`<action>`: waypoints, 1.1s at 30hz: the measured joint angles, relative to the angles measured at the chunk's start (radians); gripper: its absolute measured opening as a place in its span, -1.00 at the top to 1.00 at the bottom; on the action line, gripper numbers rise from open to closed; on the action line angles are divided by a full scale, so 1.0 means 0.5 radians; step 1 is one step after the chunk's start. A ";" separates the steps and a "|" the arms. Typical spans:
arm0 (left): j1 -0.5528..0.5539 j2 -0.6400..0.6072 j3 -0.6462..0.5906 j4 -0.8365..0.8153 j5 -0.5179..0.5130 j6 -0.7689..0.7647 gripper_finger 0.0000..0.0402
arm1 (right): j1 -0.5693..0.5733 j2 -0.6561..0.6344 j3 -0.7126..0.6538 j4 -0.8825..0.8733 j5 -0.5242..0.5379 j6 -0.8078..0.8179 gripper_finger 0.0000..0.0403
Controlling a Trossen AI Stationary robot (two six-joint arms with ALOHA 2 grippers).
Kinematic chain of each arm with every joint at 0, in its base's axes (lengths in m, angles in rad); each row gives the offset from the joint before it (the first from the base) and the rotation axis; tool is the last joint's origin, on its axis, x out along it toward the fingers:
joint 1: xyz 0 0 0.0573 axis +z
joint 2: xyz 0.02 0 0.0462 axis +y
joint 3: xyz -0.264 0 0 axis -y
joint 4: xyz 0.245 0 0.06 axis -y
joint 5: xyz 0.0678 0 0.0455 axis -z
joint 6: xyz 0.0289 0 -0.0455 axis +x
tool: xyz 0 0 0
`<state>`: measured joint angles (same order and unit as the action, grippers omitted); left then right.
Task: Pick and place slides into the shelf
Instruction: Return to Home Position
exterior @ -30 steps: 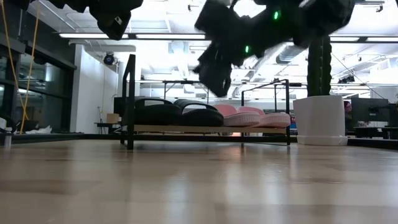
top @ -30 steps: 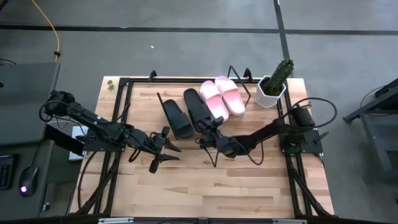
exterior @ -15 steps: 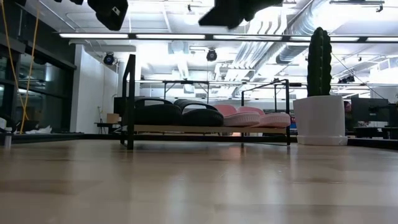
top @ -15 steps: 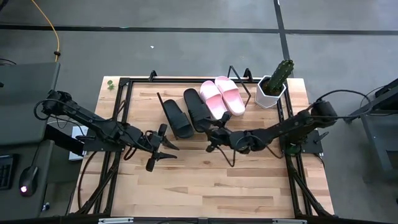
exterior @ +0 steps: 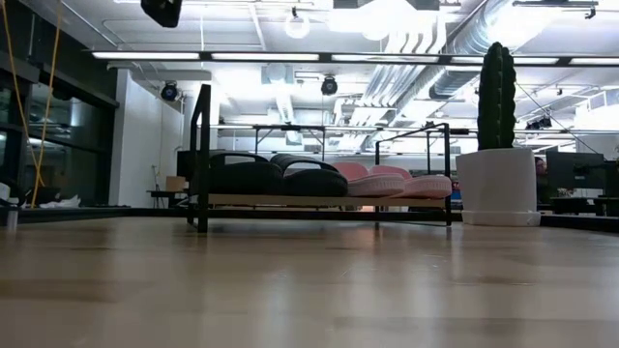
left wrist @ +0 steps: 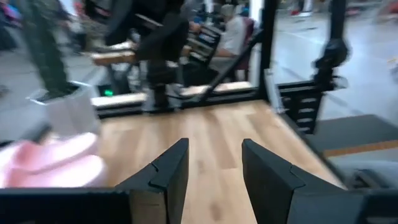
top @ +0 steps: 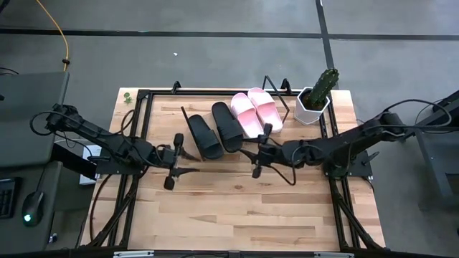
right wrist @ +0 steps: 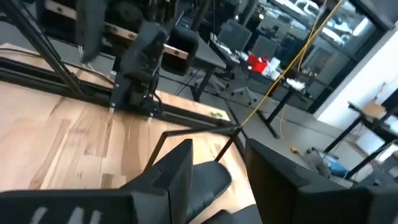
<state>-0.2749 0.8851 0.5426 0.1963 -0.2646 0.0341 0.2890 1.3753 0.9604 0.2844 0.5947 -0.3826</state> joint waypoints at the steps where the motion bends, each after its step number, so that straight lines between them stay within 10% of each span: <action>1: 0.000 -0.003 0.000 0.004 -0.041 0.036 0.33 | 0.000 -0.023 0.000 -0.006 -0.004 -0.036 0.32; 9: 0.052 -0.060 0.000 0.005 -0.375 0.177 0.33 | -0.051 -0.335 0.000 -0.240 -0.228 0.093 0.32; 33: 0.830 -0.100 0.001 -0.064 0.492 0.011 0.33 | -0.211 -1.098 0.001 -0.996 -0.837 0.294 0.32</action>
<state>0.1399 0.8349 0.5430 0.1645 -0.0187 0.0395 0.1837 0.8262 0.9607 -0.2138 0.1759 -0.2356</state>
